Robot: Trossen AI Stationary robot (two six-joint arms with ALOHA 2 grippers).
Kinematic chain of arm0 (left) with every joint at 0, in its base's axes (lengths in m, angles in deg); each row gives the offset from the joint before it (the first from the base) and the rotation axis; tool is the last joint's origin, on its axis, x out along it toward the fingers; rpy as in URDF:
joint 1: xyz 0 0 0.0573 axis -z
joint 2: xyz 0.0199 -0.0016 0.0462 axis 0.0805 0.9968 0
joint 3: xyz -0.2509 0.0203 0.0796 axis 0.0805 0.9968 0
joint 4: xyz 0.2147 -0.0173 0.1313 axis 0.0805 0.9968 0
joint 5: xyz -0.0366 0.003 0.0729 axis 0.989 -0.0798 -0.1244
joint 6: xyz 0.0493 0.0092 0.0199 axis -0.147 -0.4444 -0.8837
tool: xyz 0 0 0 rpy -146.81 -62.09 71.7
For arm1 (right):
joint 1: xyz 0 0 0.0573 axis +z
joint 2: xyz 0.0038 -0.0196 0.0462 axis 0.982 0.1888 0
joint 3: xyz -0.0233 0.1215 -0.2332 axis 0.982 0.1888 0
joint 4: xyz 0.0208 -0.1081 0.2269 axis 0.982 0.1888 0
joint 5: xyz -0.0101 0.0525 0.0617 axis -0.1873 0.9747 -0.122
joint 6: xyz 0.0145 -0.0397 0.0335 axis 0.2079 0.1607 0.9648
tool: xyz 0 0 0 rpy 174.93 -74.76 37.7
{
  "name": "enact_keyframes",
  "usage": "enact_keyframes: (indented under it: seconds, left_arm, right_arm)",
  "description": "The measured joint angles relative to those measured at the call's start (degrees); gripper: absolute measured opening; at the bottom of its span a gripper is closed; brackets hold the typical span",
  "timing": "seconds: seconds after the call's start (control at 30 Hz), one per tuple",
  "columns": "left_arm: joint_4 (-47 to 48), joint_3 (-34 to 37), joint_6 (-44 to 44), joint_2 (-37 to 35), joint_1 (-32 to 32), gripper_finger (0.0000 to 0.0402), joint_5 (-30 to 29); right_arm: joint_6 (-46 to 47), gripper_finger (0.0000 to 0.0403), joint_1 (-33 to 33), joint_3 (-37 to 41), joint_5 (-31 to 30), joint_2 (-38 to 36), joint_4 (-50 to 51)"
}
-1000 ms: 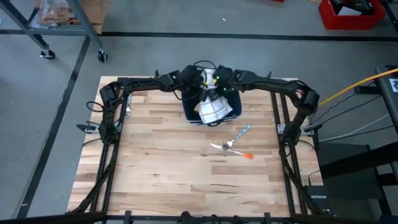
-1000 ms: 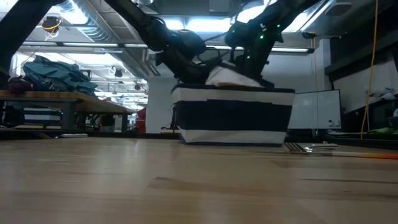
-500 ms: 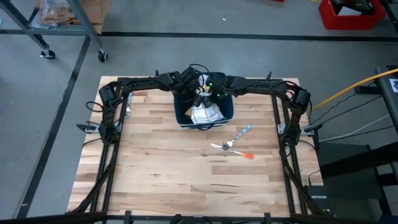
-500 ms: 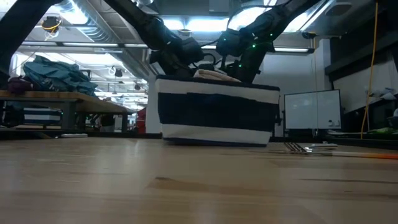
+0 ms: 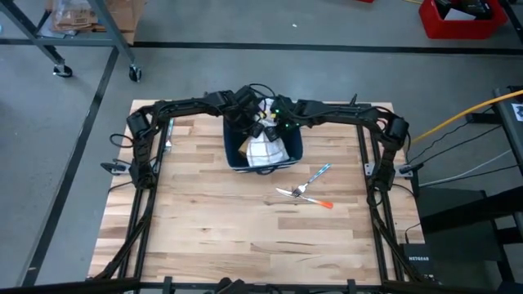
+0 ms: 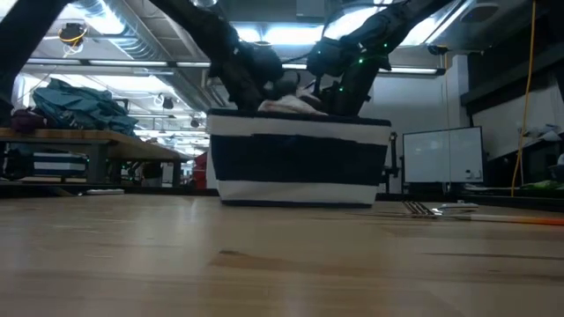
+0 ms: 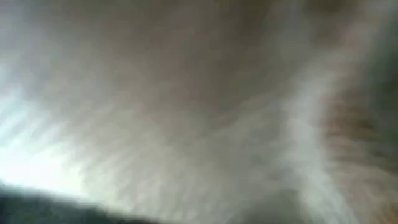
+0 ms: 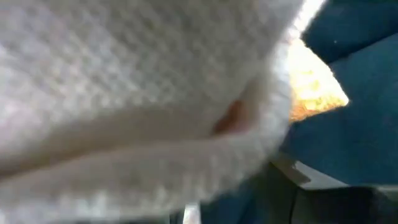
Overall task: Fold towel
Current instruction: Put the stacked folded towels into the blue laundry organizer
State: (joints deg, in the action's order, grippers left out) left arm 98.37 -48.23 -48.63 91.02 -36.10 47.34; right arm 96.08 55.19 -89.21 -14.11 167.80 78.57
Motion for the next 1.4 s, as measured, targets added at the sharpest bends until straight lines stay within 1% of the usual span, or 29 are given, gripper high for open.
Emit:
enact_keyframes:
  seconds: [0.13,0.23,0.37,0.5,0.63,0.83,1.03,1.17,1.3,1.4]
  left_arm:
    - [1.69,-0.53,-0.05,-4.06,-0.52,0.0118,-1.23]
    - [7.97,-0.6,-2.4,-6.43,-0.77,0.0117,-3.43]
    - [15.64,-0.63,-5.18,-7.46,-0.83,0.0116,-7.99]
    - [20.98,-0.6,-7.99,-7.42,-0.85,0.0116,-9.1]
    - [22.54,-0.48,-9.04,-8.8,-0.85,0.0116,-12.51]
    - [23.41,-0.45,-9.04,-15.35,-1.99,0.0116,-17.8]
    - [23.85,-0.43,-8.56,-24.08,-2.75,0.0116,-18.24]
    - [23.8,-0.41,-7.01,-28.93,-1.35,0.0116,-18.18]
    - [23.85,-0.39,-6.48,-31.75,1.11,0.0116,-18.18]
    - [23.85,-0.36,-4.24,-32.27,3.74,0.0116,-18.16]
  right_arm:
    - [-0.34,0.0147,0.03,-0.14,-0.39,-1.19,0.26]
    - [-0.56,0.0147,0.16,-0.14,-0.21,-1.27,0.36]
    - [-0.61,0.0146,0.18,-0.12,0.58,-1.2,0.51]
    - [-0.62,0.0146,0.14,-0.12,0.27,-1.03,0.59]
    - [-0.69,0.0146,0.08,-0.12,-1.55,-1.03,0.59]
    - [-0.69,0.0146,0.01,-0.12,-1.85,-1.69,0.97]
    - [-0.71,0.0146,-0.04,-0.18,-2.59,-5.26,2.17]
    - [-0.63,0.0146,0.0,-0.18,-3.66,-9.55,2.74]
    - [-0.51,0.0146,0.92,-0.25,-3.74,-12.97,0.33]
    - [0.52,0.0146,2.22,-0.25,-3.56,-13.14,-3.44]
